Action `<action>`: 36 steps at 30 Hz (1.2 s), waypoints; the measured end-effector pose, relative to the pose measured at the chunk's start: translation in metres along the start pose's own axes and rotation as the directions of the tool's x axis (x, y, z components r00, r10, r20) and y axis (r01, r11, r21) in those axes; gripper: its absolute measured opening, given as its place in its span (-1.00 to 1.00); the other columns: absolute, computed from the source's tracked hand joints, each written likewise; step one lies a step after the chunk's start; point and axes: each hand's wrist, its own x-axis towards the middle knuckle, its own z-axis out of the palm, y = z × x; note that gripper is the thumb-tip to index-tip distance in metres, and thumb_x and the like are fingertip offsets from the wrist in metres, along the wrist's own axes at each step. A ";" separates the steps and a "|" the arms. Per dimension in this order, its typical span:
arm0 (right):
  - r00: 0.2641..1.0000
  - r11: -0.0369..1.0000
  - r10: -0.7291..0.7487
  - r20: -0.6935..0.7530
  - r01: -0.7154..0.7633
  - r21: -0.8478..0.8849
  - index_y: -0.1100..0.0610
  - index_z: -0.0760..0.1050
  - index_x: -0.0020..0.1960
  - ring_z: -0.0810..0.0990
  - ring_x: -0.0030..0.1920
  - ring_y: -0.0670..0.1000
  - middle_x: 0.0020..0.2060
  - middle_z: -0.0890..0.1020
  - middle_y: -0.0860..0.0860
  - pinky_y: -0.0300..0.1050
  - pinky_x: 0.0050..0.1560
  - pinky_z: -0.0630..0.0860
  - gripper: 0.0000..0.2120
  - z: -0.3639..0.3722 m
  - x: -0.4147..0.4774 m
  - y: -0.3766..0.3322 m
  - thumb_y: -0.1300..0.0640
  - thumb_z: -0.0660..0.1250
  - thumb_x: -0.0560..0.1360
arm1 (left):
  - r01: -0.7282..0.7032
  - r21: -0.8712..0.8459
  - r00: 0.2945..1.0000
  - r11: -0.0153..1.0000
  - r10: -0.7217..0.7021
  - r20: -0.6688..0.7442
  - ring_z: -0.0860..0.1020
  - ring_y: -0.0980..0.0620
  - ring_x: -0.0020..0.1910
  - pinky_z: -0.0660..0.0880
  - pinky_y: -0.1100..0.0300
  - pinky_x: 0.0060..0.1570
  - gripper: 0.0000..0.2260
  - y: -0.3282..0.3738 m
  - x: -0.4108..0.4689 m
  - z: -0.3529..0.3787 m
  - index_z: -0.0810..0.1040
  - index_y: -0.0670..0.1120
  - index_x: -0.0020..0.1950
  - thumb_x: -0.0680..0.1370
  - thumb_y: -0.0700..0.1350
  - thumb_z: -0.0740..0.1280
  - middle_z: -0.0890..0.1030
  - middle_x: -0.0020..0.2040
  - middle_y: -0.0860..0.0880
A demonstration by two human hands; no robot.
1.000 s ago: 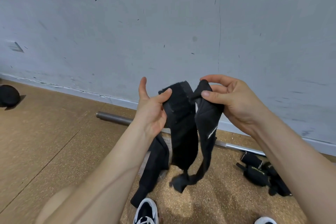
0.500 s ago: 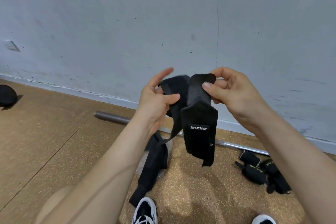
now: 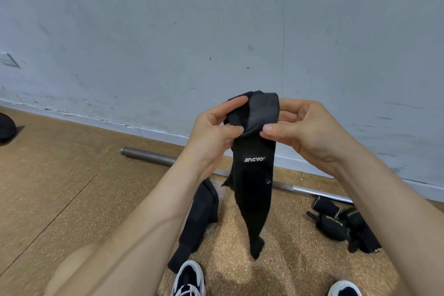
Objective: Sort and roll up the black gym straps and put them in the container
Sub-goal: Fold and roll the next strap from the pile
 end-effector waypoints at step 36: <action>0.825 0.956 -0.267 -0.499 0.161 -0.244 0.03 0.58 -0.20 0.66 -0.22 -0.01 -0.30 0.66 0.02 -0.03 -0.11 0.64 -0.75 0.025 0.008 0.020 0.37 0.47 0.39 | -0.187 0.266 0.980 0.946 0.196 -0.011 0.68 0.12 0.00 0.58 0.28 -0.01 -0.49 -0.001 -0.009 0.025 0.61 0.02 0.16 0.44 -0.54 0.33 0.68 0.02 0.06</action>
